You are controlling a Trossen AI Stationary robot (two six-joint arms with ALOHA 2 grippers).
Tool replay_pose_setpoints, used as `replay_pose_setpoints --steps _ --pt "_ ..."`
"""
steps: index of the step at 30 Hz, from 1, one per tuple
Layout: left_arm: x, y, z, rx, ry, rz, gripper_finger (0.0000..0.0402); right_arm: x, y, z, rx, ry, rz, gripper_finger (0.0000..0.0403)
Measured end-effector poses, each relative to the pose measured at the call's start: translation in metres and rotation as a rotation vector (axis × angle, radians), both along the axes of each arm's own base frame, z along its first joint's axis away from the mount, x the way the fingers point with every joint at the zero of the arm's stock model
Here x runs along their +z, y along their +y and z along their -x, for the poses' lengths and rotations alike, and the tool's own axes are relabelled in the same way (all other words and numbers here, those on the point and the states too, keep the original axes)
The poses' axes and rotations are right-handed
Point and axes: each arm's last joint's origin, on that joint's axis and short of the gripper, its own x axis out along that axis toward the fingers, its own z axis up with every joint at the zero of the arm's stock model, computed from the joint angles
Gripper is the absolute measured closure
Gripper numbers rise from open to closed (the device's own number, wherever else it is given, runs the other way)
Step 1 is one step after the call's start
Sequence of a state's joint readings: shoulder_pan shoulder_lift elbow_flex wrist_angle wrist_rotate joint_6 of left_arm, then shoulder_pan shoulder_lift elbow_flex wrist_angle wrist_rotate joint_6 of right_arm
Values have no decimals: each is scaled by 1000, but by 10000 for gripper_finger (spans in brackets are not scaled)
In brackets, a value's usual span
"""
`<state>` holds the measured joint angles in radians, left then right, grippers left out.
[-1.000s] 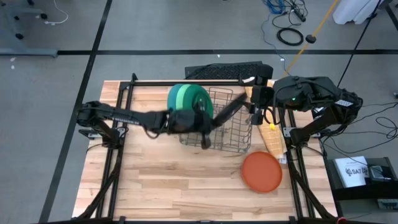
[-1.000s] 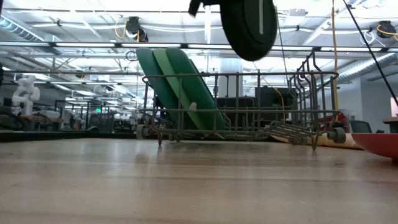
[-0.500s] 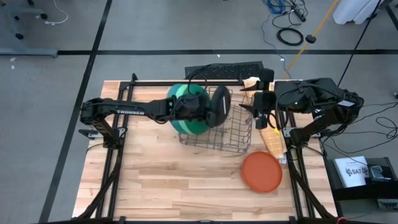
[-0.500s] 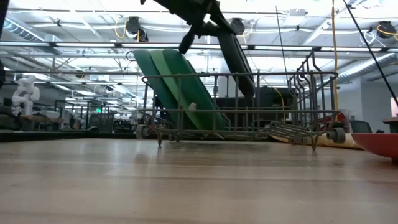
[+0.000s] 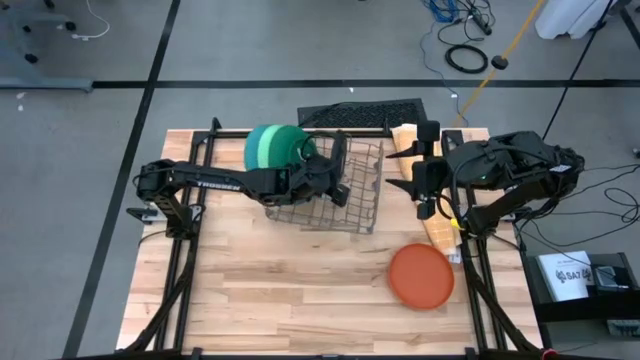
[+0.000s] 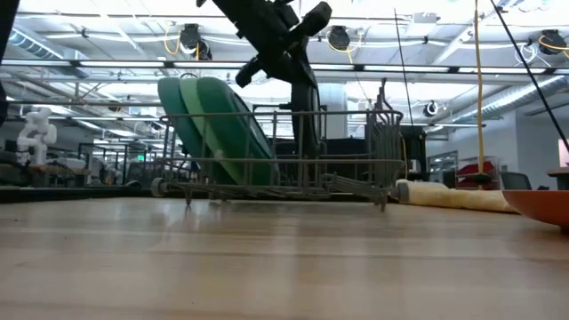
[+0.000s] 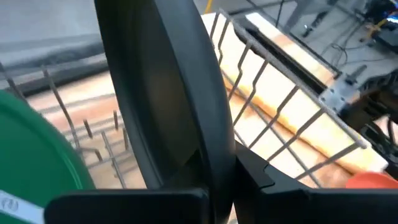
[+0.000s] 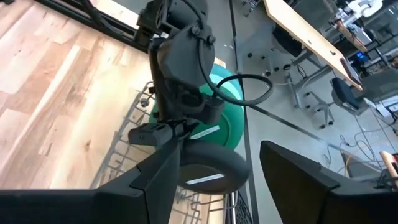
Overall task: Sort dishes
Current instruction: Put the black plate in the dishwasher rack
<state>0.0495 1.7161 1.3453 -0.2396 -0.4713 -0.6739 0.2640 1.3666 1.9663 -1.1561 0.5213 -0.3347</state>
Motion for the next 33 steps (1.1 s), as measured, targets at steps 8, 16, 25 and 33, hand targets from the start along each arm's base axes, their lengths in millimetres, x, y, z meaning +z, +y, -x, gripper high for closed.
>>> replay_pose_setpoints --steps 8,16,25,33 --pt "0 -17 1 21 18 -49 357 0 5 1 22 -1 -1 188" --pt "-4 -23 7 98 85 -104 357 0 6 1 23 -1 -6 188" --pt "-5 -25 7 72 95 -88 353 0 6 1 26 1 -1 188" --pt "-7 -30 8 47 101 -48 299 0 6 1 29 2 -2 188"
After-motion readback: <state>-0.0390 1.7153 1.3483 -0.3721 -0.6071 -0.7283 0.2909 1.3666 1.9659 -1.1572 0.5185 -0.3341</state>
